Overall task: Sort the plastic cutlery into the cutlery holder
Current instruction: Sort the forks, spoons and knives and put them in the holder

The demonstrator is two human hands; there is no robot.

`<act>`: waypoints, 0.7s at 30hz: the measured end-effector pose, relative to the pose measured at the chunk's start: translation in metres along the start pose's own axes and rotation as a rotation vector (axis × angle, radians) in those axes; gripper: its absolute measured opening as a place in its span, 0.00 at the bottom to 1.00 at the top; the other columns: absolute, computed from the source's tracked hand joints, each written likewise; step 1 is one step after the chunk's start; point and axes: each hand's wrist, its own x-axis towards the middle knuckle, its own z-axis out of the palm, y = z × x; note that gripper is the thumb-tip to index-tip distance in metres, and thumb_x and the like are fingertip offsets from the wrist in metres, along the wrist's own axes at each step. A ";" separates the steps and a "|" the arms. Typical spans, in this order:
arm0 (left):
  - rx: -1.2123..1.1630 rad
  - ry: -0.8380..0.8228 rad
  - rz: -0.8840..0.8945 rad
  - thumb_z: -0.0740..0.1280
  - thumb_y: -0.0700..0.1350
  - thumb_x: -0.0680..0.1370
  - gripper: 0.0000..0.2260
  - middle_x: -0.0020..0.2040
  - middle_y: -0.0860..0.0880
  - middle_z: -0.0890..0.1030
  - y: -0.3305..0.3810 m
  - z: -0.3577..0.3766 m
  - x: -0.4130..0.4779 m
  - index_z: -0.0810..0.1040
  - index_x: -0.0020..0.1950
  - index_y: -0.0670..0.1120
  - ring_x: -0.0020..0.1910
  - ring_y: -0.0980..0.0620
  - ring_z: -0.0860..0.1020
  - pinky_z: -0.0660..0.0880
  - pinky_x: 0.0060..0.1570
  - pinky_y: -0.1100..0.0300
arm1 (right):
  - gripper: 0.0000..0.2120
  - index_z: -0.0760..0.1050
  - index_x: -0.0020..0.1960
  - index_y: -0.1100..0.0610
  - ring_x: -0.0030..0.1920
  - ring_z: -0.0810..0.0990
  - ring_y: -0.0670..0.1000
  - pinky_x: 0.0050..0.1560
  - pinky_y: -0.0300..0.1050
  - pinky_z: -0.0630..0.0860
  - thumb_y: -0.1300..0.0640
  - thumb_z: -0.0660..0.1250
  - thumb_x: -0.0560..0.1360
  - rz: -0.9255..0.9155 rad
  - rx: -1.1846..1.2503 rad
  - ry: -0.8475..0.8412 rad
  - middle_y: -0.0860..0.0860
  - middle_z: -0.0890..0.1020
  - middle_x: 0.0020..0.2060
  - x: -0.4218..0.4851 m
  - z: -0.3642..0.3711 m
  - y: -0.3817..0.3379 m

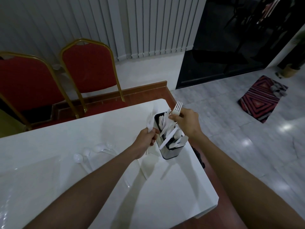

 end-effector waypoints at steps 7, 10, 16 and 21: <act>-0.128 -0.297 -0.140 0.60 0.58 0.77 0.16 0.29 0.52 0.65 0.018 -0.001 -0.016 0.73 0.42 0.45 0.27 0.56 0.62 0.66 0.28 0.67 | 0.06 0.82 0.47 0.59 0.38 0.83 0.54 0.42 0.48 0.80 0.57 0.73 0.73 -0.060 -0.010 -0.026 0.56 0.84 0.38 -0.003 0.004 -0.004; -0.018 -0.359 -0.135 0.63 0.61 0.73 0.21 0.32 0.50 0.64 0.017 -0.003 -0.021 0.75 0.48 0.43 0.31 0.54 0.63 0.66 0.37 0.61 | 0.08 0.82 0.50 0.59 0.39 0.84 0.53 0.43 0.47 0.82 0.57 0.72 0.73 -0.097 -0.035 -0.017 0.55 0.85 0.42 -0.003 0.007 -0.004; 0.088 -0.429 -0.096 0.71 0.47 0.75 0.13 0.27 0.51 0.67 0.016 -0.004 -0.025 0.79 0.29 0.51 0.28 0.55 0.65 0.65 0.34 0.61 | 0.06 0.80 0.40 0.62 0.32 0.77 0.52 0.37 0.48 0.77 0.60 0.70 0.74 -0.107 -0.103 -0.003 0.54 0.81 0.32 -0.002 0.010 -0.001; 0.062 -0.430 -0.133 0.69 0.43 0.76 0.16 0.27 0.52 0.63 0.011 -0.013 -0.025 0.71 0.29 0.49 0.27 0.57 0.62 0.62 0.30 0.65 | 0.05 0.81 0.44 0.58 0.35 0.81 0.55 0.36 0.48 0.77 0.56 0.71 0.74 -0.100 -0.105 -0.018 0.52 0.83 0.35 -0.002 0.006 -0.001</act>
